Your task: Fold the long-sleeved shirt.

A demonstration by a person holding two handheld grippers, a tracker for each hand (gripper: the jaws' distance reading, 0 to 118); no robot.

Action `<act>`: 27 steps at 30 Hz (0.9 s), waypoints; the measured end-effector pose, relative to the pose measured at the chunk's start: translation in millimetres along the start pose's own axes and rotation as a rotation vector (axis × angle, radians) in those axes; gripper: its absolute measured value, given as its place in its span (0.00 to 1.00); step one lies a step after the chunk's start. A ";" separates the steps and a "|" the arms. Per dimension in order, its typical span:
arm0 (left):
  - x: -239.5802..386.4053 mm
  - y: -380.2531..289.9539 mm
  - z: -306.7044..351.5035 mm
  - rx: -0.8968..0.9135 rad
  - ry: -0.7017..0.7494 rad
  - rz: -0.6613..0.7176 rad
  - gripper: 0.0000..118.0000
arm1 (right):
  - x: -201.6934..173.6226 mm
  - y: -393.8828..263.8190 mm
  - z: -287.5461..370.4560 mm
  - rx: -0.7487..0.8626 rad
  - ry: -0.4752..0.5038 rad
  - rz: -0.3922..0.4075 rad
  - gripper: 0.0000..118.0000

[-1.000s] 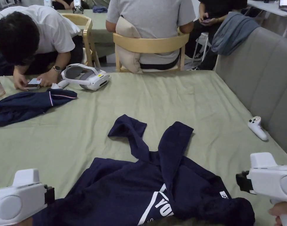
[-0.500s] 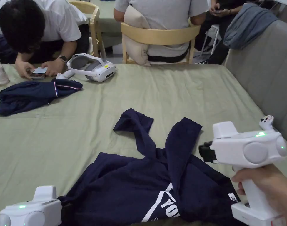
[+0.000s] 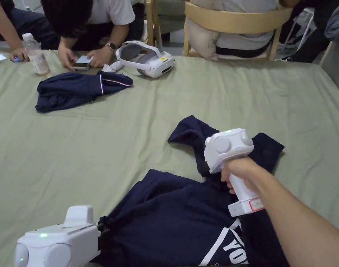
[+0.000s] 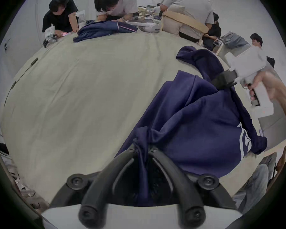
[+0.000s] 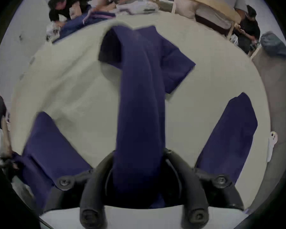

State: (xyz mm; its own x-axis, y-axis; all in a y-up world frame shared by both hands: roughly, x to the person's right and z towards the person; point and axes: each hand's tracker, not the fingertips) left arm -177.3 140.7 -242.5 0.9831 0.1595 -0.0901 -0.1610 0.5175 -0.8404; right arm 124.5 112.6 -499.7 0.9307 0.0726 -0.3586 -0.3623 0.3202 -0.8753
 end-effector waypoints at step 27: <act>247.3 510.3 302.2 0.722 -0.085 -0.348 0.10 | 219.4 106.9 619.3 0.945 -0.442 -0.121 0.05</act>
State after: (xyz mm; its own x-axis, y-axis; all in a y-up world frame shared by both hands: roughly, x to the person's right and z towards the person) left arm -42.8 698.2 -532.1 0.9819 -0.0623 0.1786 0.1078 0.9603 -0.2573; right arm 321.7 747.7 -471.2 0.9627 0.2689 0.0314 -0.2558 0.9414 -0.2198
